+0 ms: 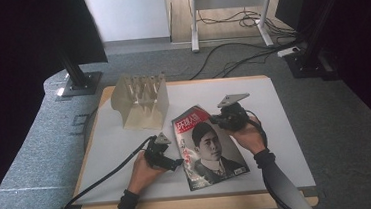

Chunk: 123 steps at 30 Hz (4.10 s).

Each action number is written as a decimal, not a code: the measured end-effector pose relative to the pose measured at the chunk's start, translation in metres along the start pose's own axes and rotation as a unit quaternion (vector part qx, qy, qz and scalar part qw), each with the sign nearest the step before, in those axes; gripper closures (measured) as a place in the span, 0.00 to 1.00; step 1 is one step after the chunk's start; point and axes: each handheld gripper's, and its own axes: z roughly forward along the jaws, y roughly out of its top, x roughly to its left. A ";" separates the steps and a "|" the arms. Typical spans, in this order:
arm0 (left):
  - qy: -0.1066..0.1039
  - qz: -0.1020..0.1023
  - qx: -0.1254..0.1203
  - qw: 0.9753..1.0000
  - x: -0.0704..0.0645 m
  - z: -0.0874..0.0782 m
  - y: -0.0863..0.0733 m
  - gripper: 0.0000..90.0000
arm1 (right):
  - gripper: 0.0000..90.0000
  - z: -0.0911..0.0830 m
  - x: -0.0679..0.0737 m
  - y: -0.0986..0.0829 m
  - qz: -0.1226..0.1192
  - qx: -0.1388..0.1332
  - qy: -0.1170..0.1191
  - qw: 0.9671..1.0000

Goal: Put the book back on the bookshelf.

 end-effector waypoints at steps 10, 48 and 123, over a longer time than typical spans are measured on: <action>-0.057 -0.006 -0.010 0.998 0.010 0.007 0.029 0.07 | 0.96 -0.025 0.009 0.013 -0.012 -0.025 -0.002 1.000; -0.066 -0.016 -0.053 0.996 0.007 -0.058 0.088 0.87 | 0.96 -0.051 -0.005 0.022 -0.005 -0.069 -0.018 0.997; 0.036 0.032 -0.109 0.993 0.005 -0.171 0.080 0.97 | 0.15 -0.016 -0.029 -0.102 0.066 -0.024 -0.070 0.995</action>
